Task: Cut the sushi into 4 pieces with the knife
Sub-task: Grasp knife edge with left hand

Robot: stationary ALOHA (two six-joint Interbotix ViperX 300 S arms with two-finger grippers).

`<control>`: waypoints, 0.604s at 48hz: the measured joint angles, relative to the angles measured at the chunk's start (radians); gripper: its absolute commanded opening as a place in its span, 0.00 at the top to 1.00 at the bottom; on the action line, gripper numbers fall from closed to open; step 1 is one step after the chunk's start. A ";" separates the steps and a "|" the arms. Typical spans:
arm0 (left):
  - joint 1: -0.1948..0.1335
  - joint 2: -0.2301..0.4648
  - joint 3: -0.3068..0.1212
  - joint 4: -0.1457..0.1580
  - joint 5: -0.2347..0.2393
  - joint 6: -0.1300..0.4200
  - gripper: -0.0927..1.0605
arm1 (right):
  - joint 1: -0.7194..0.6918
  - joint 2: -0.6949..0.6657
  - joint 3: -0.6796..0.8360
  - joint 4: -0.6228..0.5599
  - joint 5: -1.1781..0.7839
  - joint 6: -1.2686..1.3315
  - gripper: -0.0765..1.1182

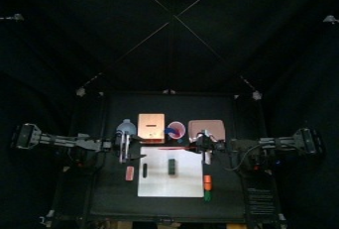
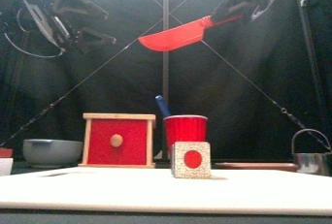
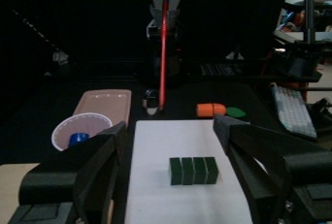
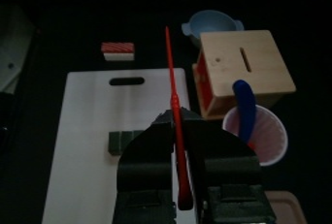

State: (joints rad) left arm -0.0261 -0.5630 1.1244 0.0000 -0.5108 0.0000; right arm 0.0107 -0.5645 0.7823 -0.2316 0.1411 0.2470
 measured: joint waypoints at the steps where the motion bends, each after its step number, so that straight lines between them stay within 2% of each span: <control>1: -0.005 0.008 -0.005 0.000 0.000 0.000 0.05 | 0.000 0.000 0.012 0.005 -0.017 0.003 0.86; 10: -0.012 0.086 -0.060 -0.002 0.006 0.000 0.05 | -0.003 0.023 0.066 0.021 -0.115 0.011 0.86; 29: -0.009 0.301 -0.189 -0.003 0.052 0.000 0.07 | -0.009 0.064 0.067 0.021 -0.138 0.011 0.86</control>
State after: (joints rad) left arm -0.0353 -0.2623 0.9357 -0.0031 -0.4587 0.0000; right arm 0.0015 -0.5001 0.8498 -0.2102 0.0031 0.2577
